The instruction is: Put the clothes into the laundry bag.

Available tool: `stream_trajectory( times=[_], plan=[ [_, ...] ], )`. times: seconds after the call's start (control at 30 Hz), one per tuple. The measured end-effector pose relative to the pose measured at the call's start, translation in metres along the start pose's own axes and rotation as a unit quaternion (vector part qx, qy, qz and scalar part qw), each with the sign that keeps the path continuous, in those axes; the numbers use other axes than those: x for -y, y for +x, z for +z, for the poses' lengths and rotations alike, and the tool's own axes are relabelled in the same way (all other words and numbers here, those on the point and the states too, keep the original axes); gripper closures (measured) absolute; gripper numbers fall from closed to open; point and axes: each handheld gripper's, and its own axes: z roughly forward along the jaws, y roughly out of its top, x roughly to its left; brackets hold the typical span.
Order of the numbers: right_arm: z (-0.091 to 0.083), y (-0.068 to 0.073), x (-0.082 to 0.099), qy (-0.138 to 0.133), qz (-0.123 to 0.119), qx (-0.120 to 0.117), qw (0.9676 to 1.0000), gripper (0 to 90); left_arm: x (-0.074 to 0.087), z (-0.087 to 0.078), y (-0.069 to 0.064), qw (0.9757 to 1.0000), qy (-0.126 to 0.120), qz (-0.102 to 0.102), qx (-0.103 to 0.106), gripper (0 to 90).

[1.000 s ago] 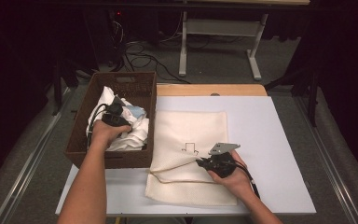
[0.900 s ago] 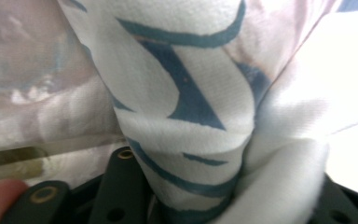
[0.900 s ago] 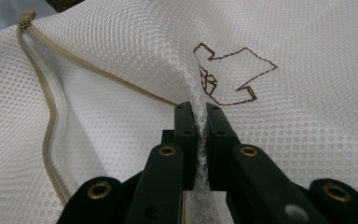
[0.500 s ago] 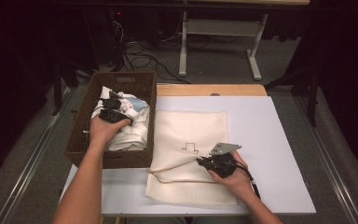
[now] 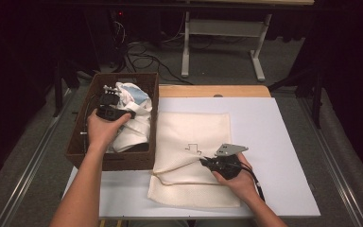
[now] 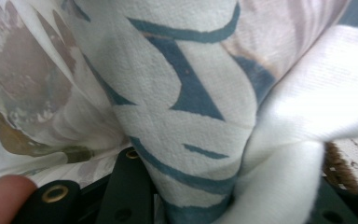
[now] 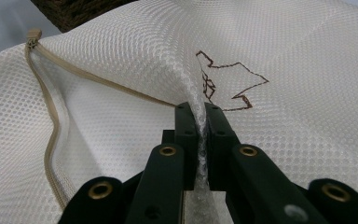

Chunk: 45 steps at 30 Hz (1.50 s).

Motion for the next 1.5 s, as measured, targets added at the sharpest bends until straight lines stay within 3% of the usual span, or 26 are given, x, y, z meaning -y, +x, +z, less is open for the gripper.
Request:
stream_trajectory(
  times=[0.2,0.3,0.5,0.63,0.77,1.0,1.1,1.17,1.27,1.33,1.4,1.43,1.5],
  plan=[
    [0.001,0.0,0.001,0.001,0.002,-0.002,1.0,87.0,-0.001,-0.009,-0.004,0.9998,-0.014,-0.003,0.01,64.7],
    [0.001,0.0,0.0,0.001,0.001,-0.002,1.0,87.0,-0.002,-0.017,-0.001,0.9982,-0.029,-0.019,0.048,64.7],
    [0.002,0.001,0.001,0.003,0.003,-0.001,1.0,87.1,-0.007,-0.029,-0.01,0.9984,-0.038,-0.003,0.042,64.6],
    [0.002,0.001,0.0,0.004,0.003,-0.001,1.0,87.1,-0.008,-0.034,-0.023,0.9981,-0.042,0.012,0.043,64.7],
    [0.002,0.0,0.0,0.006,0.01,-0.004,0.9999,87.4,-0.006,-0.035,-0.04,0.9968,-0.046,0.019,0.062,64.7],
    [0.002,-0.002,0.0,0.006,0.013,-0.001,0.9999,87.5,0.0,-0.038,-0.076,0.9937,-0.049,0.063,0.079,64.8],
    [0.002,-0.003,-0.001,0.004,0.019,0.005,0.9998,87.5,0.006,-0.04,-0.095,0.9902,-0.049,0.086,0.098,64.8],
    [0.002,-0.003,-0.002,0.004,0.024,0.006,0.9997,87.5,0.008,-0.041,-0.099,0.9895,-0.05,0.093,0.099,64.9],
    [0.003,-0.004,-0.002,0.002,0.023,0.008,0.9997,87.5,0.013,-0.045,-0.112,0.9865,-0.054,0.108,0.111,64.9],
    [0.003,-0.005,-0.002,0.004,0.02,0.01,0.9997,87.5,0.015,-0.049,-0.121,0.9826,-0.057,0.111,0.137,64.9],
    [0.002,-0.005,-0.003,0.001,0.026,0.011,0.9996,87.5,0.018,-0.05,-0.132,0.9753,-0.05,0.129,0.172,64.8],
    [0.002,-0.006,-0.003,0.0,0.023,0.013,0.9996,87.5,0.02,-0.05,-0.139,0.9727,-0.043,0.141,0.179,64.8],
    [0.0,-0.008,-0.004,-0.002,0.028,0.018,0.9995,87.5,0.027,-0.045,-0.155,0.9704,-0.033,0.165,0.173,64.8]
  ],
)
